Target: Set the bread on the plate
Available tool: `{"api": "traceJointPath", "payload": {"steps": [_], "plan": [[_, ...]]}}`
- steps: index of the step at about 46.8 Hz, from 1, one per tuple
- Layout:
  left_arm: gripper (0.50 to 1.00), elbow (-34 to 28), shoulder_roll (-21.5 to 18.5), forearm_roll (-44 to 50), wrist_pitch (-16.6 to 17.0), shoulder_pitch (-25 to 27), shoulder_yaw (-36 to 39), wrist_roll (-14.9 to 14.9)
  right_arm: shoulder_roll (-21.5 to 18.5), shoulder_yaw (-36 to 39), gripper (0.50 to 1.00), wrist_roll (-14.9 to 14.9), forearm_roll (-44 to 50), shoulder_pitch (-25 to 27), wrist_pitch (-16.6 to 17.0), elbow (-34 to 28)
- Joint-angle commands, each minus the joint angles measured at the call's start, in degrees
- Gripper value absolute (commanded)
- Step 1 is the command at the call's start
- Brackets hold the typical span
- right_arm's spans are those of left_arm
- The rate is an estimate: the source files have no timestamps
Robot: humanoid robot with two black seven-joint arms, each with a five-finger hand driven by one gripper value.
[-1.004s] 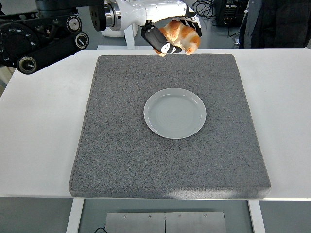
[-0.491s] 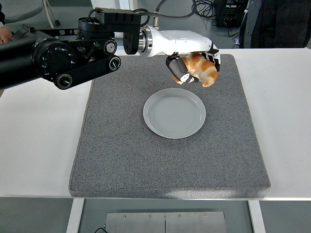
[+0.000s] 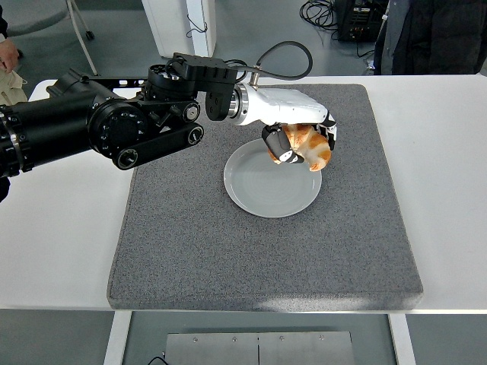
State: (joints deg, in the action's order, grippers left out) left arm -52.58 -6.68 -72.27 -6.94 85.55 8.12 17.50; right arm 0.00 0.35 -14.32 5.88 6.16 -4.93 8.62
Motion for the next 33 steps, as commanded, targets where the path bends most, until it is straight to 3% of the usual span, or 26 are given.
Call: {"api": "traceJointPath", "payload": {"steps": [1, 33], "plan": [[0.500, 1.33, -0.08, -0.86, 0.09, -1.96, 0.05, -0.01, 0.00, 0.00, 1.000, 0.00, 0.01, 0.00, 0.01, 0.00], [0.500, 4.76, 0.27, -3.41, 2.46, -8.74, -0.03, 0.70, 0.00, 0.00, 1.000, 0.00, 0.01, 0.00, 0.01, 0.00]]}}
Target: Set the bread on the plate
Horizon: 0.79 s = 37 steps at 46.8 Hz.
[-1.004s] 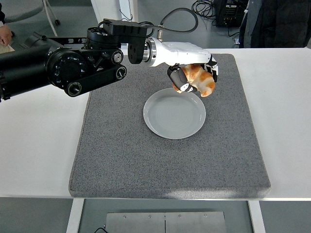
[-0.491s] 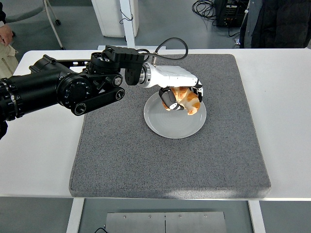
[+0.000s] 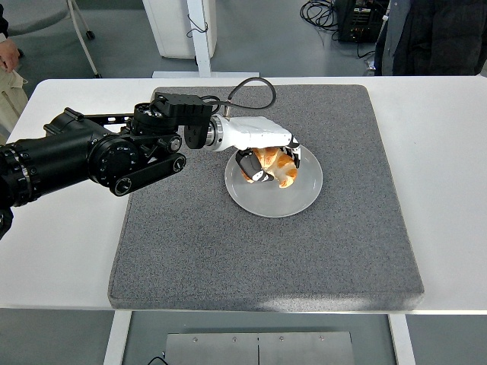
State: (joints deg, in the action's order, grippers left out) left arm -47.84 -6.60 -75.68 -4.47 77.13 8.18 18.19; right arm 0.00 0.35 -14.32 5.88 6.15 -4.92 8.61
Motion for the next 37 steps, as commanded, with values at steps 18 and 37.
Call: {"api": "traceJointPath", "payload": {"steps": [18, 37], "plan": [[0.500, 1.70, 2.03, -0.61, 1.13, -2.42, -0.01, 0.00, 0.00, 0.00, 1.000, 0.00, 0.01, 0.00, 0.00, 0.00], [0.500, 2.14, 2.21, -1.49, 1.48, -3.74, -0.09, 0.00, 0.00, 0.00, 1.000, 0.00, 0.01, 0.00, 0.00, 0.00]]}}
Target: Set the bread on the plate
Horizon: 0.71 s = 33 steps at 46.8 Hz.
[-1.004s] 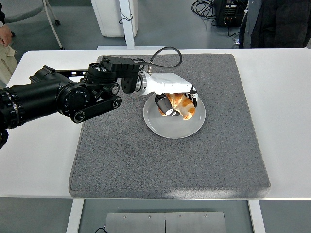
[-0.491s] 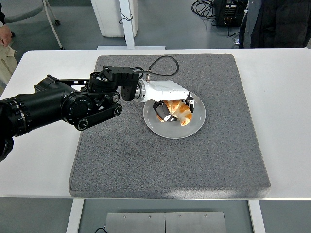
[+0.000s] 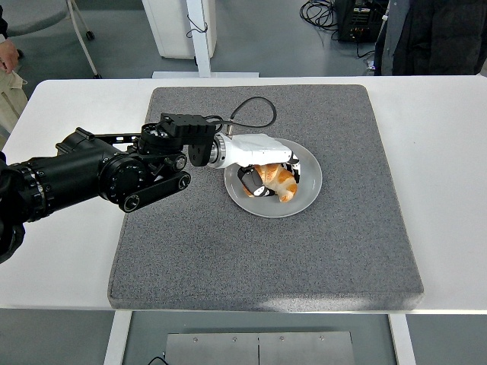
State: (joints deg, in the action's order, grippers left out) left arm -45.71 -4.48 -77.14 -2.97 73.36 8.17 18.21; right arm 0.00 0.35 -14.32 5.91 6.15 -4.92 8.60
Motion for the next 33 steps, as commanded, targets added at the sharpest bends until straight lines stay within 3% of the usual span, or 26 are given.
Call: {"api": "traceJointPath", "payload": {"steps": [1, 12, 13, 15, 16, 18, 20, 21, 33], "plan": [[0.500, 0.01, 0.08, -0.12, -0.01, -0.06, -0.09, -0.02, 0.00, 0.00, 1.000, 0.00, -0.02, 0.00, 0.00, 0.01], [0.500, 0.01, 0.08, -0.03, -0.01, -0.23, -0.09, -0.45, 0.00, 0.00, 1.000, 0.00, -0.02, 0.00, 0.00, 0.01], [0.525, 0.01, 0.08, -0.03, -0.01, -0.15, -0.09, -0.46, 0.00, 0.00, 1.000, 0.00, -0.02, 0.00, 0.00, 0.01], [0.766, 0.01, 0.08, -0.03, -0.01, -0.15, -0.09, -0.46, 0.00, 0.00, 1.000, 0.00, -0.02, 0.00, 0.00, 0.01], [0.834, 0.01, 0.08, 0.06, -0.01, -0.06, -0.09, -0.46, 0.00, 0.00, 1.000, 0.00, -0.02, 0.00, 0.00, 0.01], [0.864, 0.01, 0.08, 0.06, -0.01, 0.03, -0.09, -0.37, 0.00, 0.00, 1.000, 0.00, -0.02, 0.00, 0.00, 0.01], [0.971, 0.01, 0.08, 0.15, -0.10, 0.12, -0.09, -0.28, 0.00, 0.00, 1.000, 0.00, -0.02, 0.00, 0.00, 0.01], [0.990, 0.01, 0.00, 0.23, -0.10, 0.12, -0.09, -0.28, 0.00, 0.00, 1.000, 0.00, -0.02, 0.00, 0.00, 0.01], [0.990, -1.13, -0.88, 0.94, -0.37, 1.43, -0.18, -0.10, 0.00, 0.00, 1.000, 0.00, -0.02, 0.00, -0.09, 0.01]]}}
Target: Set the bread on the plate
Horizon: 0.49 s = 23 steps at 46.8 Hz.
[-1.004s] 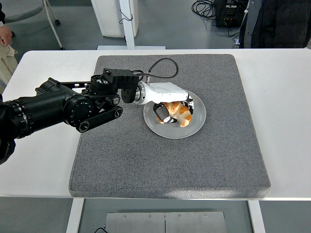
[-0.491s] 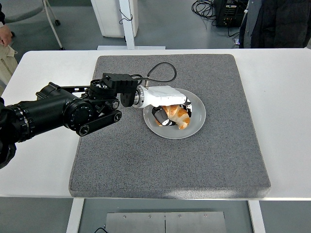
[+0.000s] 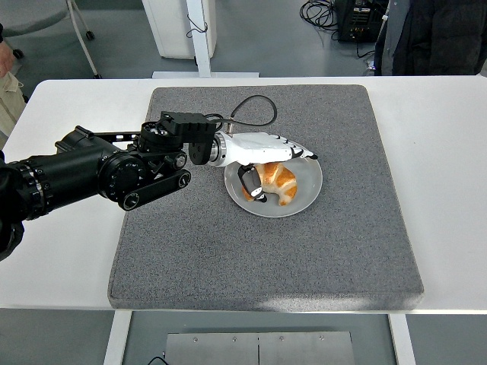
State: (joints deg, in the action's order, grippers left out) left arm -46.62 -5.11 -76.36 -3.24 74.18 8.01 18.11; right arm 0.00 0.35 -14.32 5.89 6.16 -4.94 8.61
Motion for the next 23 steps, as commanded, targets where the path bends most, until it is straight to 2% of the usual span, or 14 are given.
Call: {"api": "traceJointPath", "payload": {"steps": [1, 13, 23], "plan": [[0.990, -0.31, -0.34, 0.24, -0.10, 0.96, -0.10, 0.00, 0.00, 0.00, 1.000, 0.00, 0.00, -0.01, 0.02, 0.00], [0.990, -4.70, -3.33, 1.65, -1.42, 5.97, -0.54, -0.35, 0.00, 0.00, 1.000, 0.00, 0.00, -0.01, 0.02, 0.00], [0.990, -5.14, -6.23, 11.66, -3.88, 11.77, -1.24, -0.27, 0.00, 0.00, 1.000, 0.00, 0.00, -0.01, -0.07, -0.08]]}}
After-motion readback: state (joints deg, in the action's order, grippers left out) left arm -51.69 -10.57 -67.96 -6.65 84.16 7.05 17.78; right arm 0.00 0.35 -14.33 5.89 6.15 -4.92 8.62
